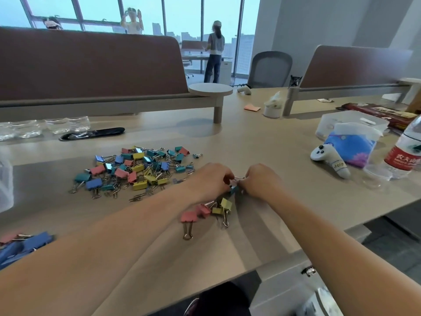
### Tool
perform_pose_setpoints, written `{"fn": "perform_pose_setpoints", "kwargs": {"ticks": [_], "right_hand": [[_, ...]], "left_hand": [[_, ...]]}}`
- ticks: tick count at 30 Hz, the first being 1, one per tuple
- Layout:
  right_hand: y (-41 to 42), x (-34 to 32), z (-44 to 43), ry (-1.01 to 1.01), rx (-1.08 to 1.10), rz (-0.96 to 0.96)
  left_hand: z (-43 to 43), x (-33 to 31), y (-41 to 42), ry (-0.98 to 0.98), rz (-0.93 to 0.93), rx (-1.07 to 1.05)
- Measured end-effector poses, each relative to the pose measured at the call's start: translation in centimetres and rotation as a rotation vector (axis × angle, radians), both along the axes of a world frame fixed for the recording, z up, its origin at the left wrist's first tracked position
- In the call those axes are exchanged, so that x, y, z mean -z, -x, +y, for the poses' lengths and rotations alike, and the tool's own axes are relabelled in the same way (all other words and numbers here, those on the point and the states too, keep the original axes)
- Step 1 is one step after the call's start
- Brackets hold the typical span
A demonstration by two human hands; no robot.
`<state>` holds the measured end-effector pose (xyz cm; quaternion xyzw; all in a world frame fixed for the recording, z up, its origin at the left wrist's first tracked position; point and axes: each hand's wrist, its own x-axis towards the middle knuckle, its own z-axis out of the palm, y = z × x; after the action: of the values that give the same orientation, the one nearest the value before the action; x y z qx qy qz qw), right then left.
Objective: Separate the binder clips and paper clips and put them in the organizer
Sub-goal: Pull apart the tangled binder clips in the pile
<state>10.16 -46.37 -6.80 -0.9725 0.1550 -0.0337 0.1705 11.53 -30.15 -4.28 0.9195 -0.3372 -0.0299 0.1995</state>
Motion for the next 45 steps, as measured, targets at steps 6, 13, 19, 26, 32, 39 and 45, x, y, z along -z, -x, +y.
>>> {"fn": "perform_pose_setpoints", "kwargs": {"ticks": [6,13,19,26,32,39,45], "right_hand": [[1.7,-1.2,0.7,0.004,-0.001,-0.106],[2.6,-2.5,6.3,-0.022,-0.254,-0.166],[2.6,-3.0,12.3,0.056,-0.463,-0.061],[2.4,-2.0,17.9,0.142,-0.637,0.007],[2.5,-1.5,20.6,0.267,-0.696,0.01],[3.3,-1.2,22.0,0.24,-0.742,0.039],[4.8,-1.1,22.4,0.239,-0.81,0.03]], "left_hand": [[1.4,-0.4,0.8,0.013,-0.046,-0.018],[8.3,-1.5,1.4,-0.054,-0.096,-0.121],[15.3,-1.9,2.4,-0.114,-0.069,-0.254],[21.2,-1.4,3.4,-0.171,-0.067,-0.353],[23.7,-0.9,4.4,-0.245,-0.037,-0.361],[25.3,-0.1,5.0,-0.31,-0.043,-0.322],[25.0,-0.7,5.5,-0.435,-0.02,-0.231]]}}
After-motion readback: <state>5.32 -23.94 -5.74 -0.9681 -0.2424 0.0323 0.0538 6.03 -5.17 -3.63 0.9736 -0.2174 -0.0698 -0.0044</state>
